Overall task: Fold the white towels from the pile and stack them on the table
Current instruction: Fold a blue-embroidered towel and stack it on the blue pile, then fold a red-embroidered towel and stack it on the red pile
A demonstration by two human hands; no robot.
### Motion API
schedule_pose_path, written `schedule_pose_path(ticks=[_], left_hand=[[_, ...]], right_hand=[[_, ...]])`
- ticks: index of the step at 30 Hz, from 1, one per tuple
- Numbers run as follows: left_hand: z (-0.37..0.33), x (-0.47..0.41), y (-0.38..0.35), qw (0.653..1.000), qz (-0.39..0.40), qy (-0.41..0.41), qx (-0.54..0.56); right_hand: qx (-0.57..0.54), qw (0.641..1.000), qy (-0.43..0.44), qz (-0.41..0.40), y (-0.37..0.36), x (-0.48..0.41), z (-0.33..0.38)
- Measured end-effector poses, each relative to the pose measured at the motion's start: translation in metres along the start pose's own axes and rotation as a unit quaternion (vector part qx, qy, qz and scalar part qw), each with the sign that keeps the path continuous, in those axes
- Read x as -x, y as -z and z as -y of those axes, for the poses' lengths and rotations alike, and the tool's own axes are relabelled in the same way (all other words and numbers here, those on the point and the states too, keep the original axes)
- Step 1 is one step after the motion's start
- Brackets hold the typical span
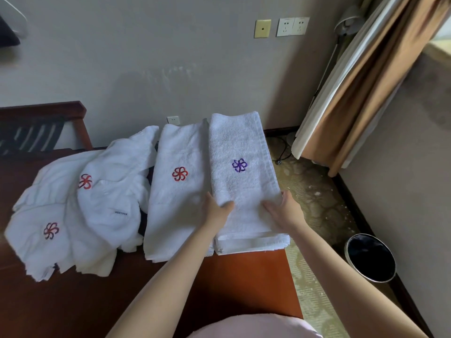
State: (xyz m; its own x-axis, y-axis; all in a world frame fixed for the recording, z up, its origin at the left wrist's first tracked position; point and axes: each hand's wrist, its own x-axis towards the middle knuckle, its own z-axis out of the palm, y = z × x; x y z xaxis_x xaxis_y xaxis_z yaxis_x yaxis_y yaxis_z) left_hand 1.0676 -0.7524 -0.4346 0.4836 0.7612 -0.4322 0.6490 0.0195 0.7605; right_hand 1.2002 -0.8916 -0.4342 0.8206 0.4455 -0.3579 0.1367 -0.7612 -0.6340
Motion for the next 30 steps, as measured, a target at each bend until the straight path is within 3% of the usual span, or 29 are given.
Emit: schedule_pose_path(ticks=[6,14,17,20,23,30], left_hand=[[0.009,0.005,0.001,0.99,0.025,-0.018,-0.136],[0.008,0.011,-0.002,0.934,-0.036,-0.028,-0.354],[0.011,0.013,0.0,0.869,-0.101,-0.188,-0.446],[0.02,0.011,0.001,0.822,0.004,-0.341,-0.457],[0.039,0.01,0.002,0.814,0.079,-0.325,-0.475],[0.038,0.014,0.004,0.806,0.079,-0.319,-0.493]], right_hand=[[0.083,0.996,0.022,-0.018,-0.004,0.008,-0.006],[0.202,0.97,0.082,-0.111,-0.011,0.018,-0.017],[0.245,0.938,0.183,-0.161,-0.011,0.019,-0.017],[0.242,0.933,0.254,-0.077,-0.016,0.018,-0.024],[0.226,0.944,0.241,-0.014,-0.021,0.02,-0.038],[0.241,0.94,0.24,-0.009,-0.015,0.023,-0.039]])
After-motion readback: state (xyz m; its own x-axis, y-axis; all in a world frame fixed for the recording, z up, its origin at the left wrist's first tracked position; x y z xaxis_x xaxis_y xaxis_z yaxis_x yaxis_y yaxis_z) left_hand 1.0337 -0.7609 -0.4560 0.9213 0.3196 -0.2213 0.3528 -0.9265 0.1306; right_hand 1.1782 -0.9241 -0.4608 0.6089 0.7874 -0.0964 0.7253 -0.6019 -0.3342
